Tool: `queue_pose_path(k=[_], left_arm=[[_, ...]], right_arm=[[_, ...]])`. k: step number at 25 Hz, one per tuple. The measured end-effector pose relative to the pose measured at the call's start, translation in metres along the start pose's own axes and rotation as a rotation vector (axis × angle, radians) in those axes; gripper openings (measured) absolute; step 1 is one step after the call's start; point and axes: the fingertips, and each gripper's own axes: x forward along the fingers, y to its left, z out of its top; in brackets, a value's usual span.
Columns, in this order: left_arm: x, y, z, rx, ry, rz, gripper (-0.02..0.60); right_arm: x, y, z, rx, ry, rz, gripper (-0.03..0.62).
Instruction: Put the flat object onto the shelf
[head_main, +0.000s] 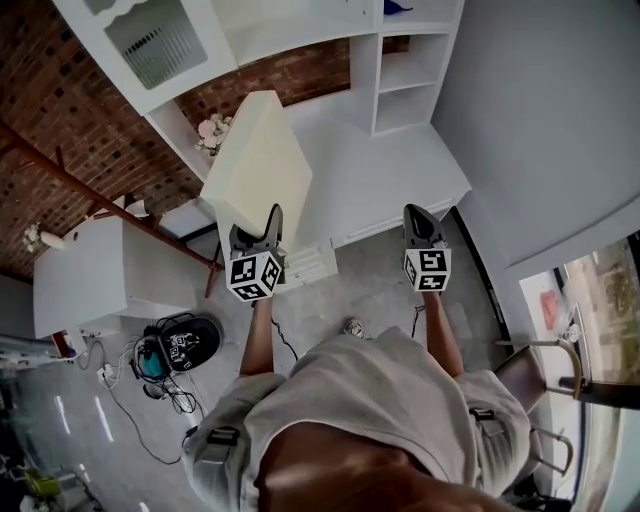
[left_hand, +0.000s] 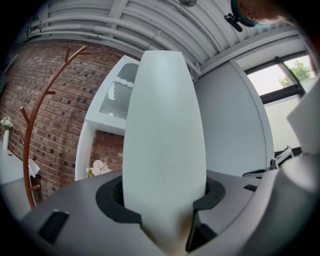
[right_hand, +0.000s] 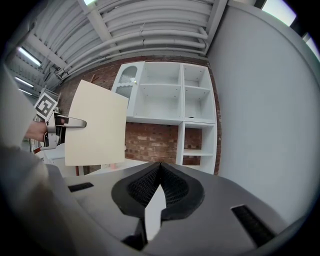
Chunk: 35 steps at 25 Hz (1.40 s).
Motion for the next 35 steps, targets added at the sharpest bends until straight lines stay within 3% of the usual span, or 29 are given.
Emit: queue_pose_path(k=[9,14,26,35], left_arm=[[0.046,0.003,0.01,0.032,-0.026,0.003,0.264],[0.061,0.004,0.026,0.104,-0.042,-0.012,0.264],[0.091,-0.008,0.104,0.531,-0.11,-0.051,0.262],[0.125,-0.027,0.169,0.889,-0.155,0.022,0.265]], right_arm=[[0.037,-0.02,-0.005,-0.006,0.012,0.015,0.026],[0.041,-0.017,-0.014,0.001,0.034,0.014,0.026],[0.031,-0.003,-0.016,0.022,0.053,-0.034,0.026],[0.028,-0.005,-0.01,0.01,0.053,-0.064,0.026]])
